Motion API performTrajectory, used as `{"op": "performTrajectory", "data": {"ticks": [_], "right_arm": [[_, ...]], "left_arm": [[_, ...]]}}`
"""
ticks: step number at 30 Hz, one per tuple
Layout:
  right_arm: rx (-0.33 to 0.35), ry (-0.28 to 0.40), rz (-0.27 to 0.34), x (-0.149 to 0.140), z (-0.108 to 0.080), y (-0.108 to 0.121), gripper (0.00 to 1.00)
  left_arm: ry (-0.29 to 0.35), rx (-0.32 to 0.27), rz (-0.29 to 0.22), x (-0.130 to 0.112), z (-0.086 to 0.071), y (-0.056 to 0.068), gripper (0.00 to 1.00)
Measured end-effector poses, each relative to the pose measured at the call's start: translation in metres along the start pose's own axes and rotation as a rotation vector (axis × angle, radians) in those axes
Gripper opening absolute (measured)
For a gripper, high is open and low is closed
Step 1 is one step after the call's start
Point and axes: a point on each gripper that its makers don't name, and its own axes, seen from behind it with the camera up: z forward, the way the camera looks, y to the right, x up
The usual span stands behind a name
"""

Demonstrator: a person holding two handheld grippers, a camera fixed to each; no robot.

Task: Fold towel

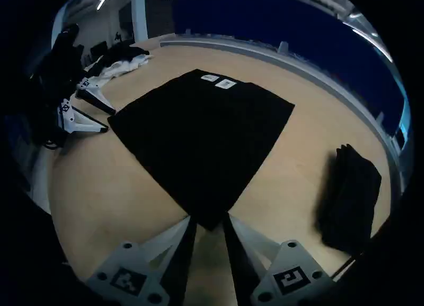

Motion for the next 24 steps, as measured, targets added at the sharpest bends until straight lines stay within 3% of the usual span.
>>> {"op": "performTrajectory", "data": {"ticks": [4, 10, 16, 24], "right_arm": [[-0.002, -0.004, 0.003, -0.0003, -0.0008, 0.0008, 0.24], [-0.007, -0.002, 0.013, -0.0014, -0.0016, -0.0003, 0.20], [0.001, -0.004, 0.030, -0.0012, -0.0014, -0.0046, 0.17], [-0.001, -0.002, 0.027, 0.0014, -0.0037, -0.0060, 0.14]], "left_arm": [[-0.002, 0.003, -0.003, 0.0000, 0.0003, 0.0002, 0.51], [-0.007, 0.024, -0.014, -0.0003, 0.0020, -0.0061, 0.22], [-0.008, 0.036, 0.004, 0.0005, 0.0045, -0.0084, 0.08], [-0.010, 0.037, -0.008, 0.0022, 0.0047, -0.0075, 0.07]]}}
